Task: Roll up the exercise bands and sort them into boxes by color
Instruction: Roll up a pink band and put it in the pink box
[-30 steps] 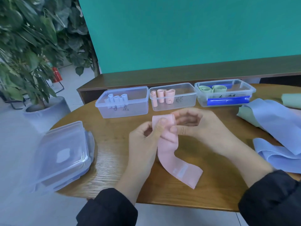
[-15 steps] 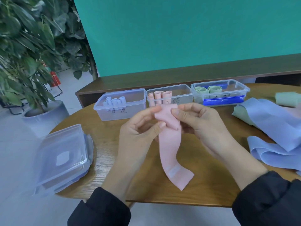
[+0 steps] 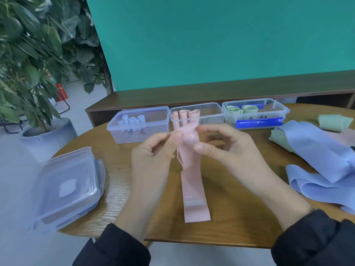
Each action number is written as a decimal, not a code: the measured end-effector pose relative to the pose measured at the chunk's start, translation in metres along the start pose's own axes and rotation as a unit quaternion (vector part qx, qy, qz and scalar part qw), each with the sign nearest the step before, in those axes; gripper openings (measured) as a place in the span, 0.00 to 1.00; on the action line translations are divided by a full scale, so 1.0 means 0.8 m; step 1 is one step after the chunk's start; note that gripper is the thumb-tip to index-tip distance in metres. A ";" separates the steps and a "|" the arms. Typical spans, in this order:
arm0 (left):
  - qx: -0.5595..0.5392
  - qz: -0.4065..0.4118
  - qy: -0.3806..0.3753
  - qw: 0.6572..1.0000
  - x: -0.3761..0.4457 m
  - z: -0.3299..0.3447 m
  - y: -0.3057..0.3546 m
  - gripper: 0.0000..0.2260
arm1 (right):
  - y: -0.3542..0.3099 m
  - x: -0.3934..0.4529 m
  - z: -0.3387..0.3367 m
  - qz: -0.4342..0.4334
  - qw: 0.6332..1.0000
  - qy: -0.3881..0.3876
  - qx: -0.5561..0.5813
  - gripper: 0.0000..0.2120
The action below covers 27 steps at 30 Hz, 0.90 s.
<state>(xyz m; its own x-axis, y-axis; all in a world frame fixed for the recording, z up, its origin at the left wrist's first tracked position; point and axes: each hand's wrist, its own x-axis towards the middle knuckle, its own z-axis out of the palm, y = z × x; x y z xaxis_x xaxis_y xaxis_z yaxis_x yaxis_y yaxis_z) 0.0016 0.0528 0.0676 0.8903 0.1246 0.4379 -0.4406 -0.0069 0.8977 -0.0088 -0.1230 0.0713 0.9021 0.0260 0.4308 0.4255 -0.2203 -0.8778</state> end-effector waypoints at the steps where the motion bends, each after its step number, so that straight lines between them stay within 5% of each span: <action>1: -0.001 -0.007 0.004 1.000 0.000 0.001 0.001 0.08 | -0.002 0.000 0.002 -0.001 1.000 0.000 0.017 0.19; 5: -0.012 -0.038 -0.002 0.999 0.001 0.005 0.004 0.15 | -0.007 0.004 0.008 -0.021 0.998 0.036 0.050 0.24; 13: -0.038 -0.053 -0.029 0.997 -0.007 0.012 0.025 0.19 | -0.037 0.004 0.006 -0.046 0.994 0.061 0.083 0.05; 27: -0.058 0.095 -0.042 0.993 -0.047 -0.008 0.132 0.12 | -0.155 -0.034 -0.004 -0.099 0.977 0.085 0.171 0.05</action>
<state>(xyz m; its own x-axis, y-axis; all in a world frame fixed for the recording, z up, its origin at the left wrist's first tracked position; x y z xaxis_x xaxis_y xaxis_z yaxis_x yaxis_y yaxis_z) -0.0791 0.0537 0.1456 0.7947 0.0489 0.6051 -0.6068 0.0927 0.7894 -0.0867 -0.0997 0.1692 0.7874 -0.1344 0.6016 0.6153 0.1117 -0.7803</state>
